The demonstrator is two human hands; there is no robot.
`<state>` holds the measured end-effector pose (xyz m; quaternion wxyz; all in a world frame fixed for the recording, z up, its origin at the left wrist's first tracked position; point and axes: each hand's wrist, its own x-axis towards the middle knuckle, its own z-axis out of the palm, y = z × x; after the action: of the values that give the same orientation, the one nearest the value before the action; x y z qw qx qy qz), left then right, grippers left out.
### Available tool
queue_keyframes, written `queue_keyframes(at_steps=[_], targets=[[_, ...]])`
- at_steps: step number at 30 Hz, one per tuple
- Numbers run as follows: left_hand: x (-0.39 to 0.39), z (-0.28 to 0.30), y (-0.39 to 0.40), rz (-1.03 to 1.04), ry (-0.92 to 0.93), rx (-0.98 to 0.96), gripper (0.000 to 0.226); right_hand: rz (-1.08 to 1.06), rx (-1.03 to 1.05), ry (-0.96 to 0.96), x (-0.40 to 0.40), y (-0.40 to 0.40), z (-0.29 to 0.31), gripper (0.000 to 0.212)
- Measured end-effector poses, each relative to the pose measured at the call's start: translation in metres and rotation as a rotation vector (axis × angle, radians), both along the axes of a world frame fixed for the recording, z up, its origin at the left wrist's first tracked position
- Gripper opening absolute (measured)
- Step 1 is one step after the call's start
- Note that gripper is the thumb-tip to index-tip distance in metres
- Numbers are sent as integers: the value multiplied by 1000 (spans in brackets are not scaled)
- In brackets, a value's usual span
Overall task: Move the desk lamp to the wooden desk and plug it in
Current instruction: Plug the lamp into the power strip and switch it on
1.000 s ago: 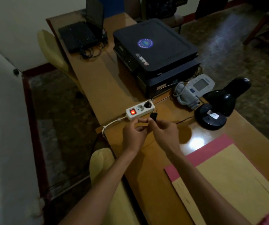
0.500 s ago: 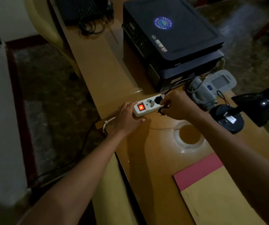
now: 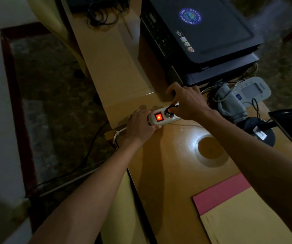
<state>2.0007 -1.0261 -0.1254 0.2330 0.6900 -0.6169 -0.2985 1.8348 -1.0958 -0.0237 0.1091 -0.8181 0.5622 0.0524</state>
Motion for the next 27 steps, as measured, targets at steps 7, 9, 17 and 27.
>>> queue_keyframes(at_steps=[7, 9, 17, 27], targets=[[0, 0, -3, 7, -77, 19, 68, 4, 6, -13, -3, 2, -18, 61], [0, 2, -3, 21, -80, -2, 68, -16, -18, -39, -4, 3, -25, 59], [-1, 8, -2, 10, -104, 29, 68, -16, -153, -14, -5, 8, -39, 54], [0, 24, -1, -87, -200, 170, 75, -151, -322, -203, -17, 47, -31, 55]])
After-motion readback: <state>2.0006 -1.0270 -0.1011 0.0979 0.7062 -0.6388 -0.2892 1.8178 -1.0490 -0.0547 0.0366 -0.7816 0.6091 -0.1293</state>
